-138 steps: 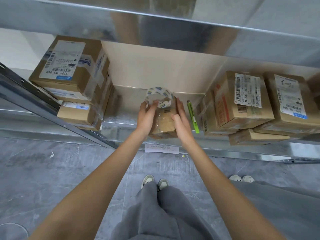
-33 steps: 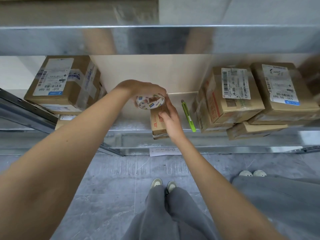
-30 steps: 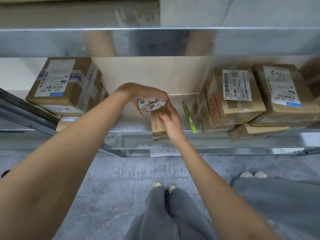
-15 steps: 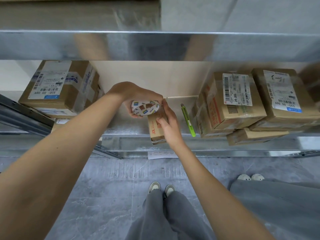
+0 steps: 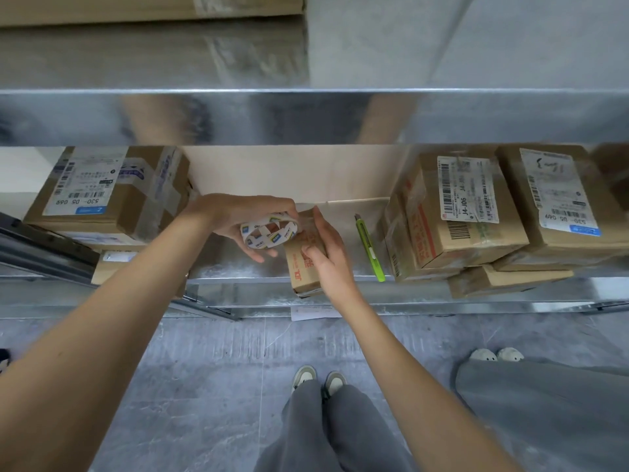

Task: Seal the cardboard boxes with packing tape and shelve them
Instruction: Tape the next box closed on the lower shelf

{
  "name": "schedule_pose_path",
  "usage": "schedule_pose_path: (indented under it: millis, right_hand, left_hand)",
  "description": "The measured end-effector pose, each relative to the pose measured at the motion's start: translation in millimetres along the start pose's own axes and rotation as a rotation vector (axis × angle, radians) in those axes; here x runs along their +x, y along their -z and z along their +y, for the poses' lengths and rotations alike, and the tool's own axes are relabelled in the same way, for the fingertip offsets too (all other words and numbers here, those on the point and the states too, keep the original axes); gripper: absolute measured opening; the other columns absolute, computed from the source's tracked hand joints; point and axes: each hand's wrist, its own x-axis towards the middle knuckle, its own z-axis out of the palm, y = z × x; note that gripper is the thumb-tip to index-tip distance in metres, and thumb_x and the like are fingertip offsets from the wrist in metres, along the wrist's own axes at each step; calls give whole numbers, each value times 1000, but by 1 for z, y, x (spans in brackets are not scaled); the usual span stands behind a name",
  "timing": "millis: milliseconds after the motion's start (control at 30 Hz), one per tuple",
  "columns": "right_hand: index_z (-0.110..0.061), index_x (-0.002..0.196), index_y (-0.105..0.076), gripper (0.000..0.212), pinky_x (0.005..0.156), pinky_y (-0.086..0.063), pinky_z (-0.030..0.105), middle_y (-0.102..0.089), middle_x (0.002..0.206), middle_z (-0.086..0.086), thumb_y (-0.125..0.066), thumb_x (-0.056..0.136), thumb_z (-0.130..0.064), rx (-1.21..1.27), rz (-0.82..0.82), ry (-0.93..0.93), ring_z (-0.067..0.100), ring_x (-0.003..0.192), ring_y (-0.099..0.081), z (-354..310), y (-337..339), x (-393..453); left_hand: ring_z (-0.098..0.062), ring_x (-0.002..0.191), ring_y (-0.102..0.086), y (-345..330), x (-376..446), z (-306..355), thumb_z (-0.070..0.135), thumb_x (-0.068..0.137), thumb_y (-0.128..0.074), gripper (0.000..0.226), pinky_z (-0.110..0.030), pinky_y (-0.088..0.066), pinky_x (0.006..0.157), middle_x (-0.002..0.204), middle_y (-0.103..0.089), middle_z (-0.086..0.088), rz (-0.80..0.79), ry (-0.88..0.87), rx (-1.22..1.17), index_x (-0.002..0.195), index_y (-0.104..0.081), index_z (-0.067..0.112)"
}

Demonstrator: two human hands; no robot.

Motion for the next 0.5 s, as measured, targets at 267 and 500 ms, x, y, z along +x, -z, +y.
schedule_pose_path:
  millis: [267, 500]
  right_hand:
    - [-43, 150, -25, 76, 111, -37, 47, -44, 143, 1, -48, 78, -43, 34, 12, 1, 12, 132, -43, 6, 3, -4]
    - [-39, 152, -19, 65, 116, -23, 34, -28, 158, -4, -49, 95, -50, -13, 151, -61, 12, 144, -27, 0, 29, -7]
  left_hand:
    - [-29, 97, -71, -5, 5, 3, 48, 88, -57, 40, -40, -59, 81, 110, -69, -14, 8, -38, 2, 108, -68, 15]
    - [-27, 93, -73, -7, 7, 6, 53, 81, -58, 46, -34, -57, 73, 106, -70, -12, 26, -35, 56, 106, -68, 15]
